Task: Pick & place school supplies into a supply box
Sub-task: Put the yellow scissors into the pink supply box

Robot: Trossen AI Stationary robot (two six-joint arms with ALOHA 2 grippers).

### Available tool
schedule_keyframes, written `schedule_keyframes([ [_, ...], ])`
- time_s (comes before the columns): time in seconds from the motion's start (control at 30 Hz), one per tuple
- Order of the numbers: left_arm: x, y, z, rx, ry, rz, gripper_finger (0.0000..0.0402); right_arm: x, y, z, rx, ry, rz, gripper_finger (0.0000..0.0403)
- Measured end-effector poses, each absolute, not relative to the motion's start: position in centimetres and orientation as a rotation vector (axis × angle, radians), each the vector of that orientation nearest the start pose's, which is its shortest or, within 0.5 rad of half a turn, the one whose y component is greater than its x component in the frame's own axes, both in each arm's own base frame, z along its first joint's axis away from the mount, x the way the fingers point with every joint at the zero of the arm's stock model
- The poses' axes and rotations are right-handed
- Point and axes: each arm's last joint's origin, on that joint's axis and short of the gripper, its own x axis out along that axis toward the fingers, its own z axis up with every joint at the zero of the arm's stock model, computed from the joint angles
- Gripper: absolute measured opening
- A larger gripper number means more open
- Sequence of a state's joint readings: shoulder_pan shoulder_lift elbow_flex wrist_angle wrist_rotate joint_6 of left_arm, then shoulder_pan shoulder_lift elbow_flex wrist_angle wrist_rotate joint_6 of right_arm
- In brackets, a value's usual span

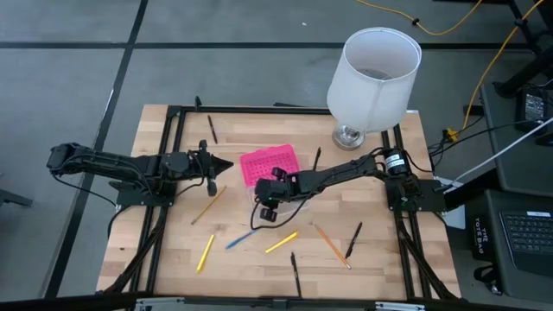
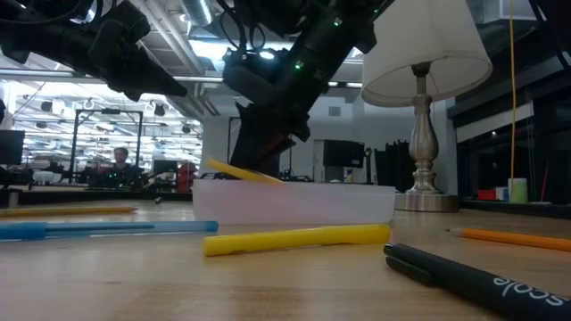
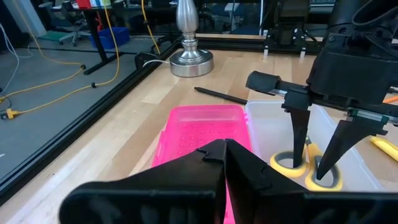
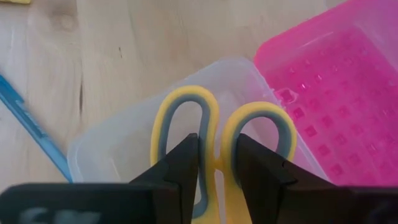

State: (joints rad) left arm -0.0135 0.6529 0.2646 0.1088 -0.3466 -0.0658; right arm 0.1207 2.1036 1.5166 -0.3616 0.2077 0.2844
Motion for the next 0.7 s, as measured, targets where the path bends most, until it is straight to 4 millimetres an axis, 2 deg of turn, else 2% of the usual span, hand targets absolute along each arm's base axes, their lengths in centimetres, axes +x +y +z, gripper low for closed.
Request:
schedule_keyframes([
  [0.7,15.12,0.78,20.04,-0.014,0.265,0.34,0.0004,44.3,4.53,16.6,0.109,0.938,-0.223,0.0112],
])
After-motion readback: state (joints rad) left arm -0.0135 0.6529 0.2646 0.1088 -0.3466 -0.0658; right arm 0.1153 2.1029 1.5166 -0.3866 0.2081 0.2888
